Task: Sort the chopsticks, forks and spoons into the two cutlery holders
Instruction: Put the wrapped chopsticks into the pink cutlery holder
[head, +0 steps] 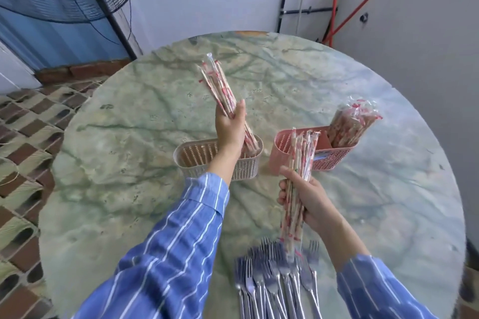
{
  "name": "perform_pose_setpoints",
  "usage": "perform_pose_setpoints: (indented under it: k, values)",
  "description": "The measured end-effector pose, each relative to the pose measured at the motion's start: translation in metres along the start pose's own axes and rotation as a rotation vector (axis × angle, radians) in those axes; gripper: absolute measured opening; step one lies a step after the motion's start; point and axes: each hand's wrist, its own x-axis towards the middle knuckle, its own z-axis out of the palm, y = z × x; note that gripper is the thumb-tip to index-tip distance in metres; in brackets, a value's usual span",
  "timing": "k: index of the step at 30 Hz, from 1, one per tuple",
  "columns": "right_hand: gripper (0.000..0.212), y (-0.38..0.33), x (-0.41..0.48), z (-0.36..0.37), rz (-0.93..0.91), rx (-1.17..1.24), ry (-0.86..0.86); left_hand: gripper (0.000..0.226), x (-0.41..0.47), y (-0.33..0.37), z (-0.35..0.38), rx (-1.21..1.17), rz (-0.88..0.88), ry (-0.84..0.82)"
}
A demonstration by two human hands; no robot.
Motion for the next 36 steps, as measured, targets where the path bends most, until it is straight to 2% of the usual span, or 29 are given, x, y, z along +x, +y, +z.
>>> perform_pose_setpoints:
  k: [4, 7, 9, 11, 13, 16, 20, 25, 27, 32, 34, 36]
  values:
    - [0.016, -0.014, 0.009, 0.012, -0.099, 0.02, 0.029, 0.036, -0.012, -0.009, -0.006, 0.095, 0.06, -0.178]
    - [0.019, -0.031, 0.019, 0.024, -0.202, 0.03, 0.043, 0.027, -0.016, -0.006, -0.012, 0.262, 0.143, -0.33]
    - [0.026, -0.044, 0.028, 0.03, -0.258, 0.032, 0.041, 0.027, -0.018, -0.003, -0.018, 0.38, 0.099, -0.43]
    - [0.023, -0.057, 0.038, 0.036, -0.308, 0.062, 0.057, 0.025, -0.02, -0.004, -0.024, 0.476, 0.048, -0.496]
    - [0.023, -0.069, 0.048, 0.04, -0.336, 0.108, 0.084, 0.029, -0.023, -0.002, -0.03, 0.438, 0.006, -0.533]
    - [0.027, -0.084, 0.058, 0.047, -0.373, 0.141, 0.134, 0.039, -0.028, 0.013, -0.035, 0.243, 0.025, -0.598]
    - [0.032, -0.1, 0.069, 0.056, -0.421, 0.214, 0.168, 0.022, -0.029, 0.02, -0.039, 0.265, 0.046, -0.551]
    - [0.028, -0.108, 0.079, 0.066, -0.472, 0.223, 0.138, 0.054, -0.019, 0.016, -0.049, 0.492, 0.045, -0.585]
    - [0.027, -0.108, 0.08, 0.071, -0.48, 0.234, 0.151, 0.065, -0.02, 0.019, -0.051, 0.462, 0.066, -0.615]
    - [0.025, -0.096, 0.087, 0.085, -0.512, 0.193, 0.165, 0.059, -0.024, 0.025, -0.052, 0.284, 0.175, -0.572]
    - [0.024, -0.088, 0.089, 0.089, -0.523, 0.153, 0.157, 0.056, -0.022, 0.024, -0.053, 0.257, 0.168, -0.551]
    - [0.021, -0.079, 0.09, 0.09, -0.544, 0.106, 0.149, 0.063, -0.02, 0.021, -0.054, 0.259, 0.137, -0.542]
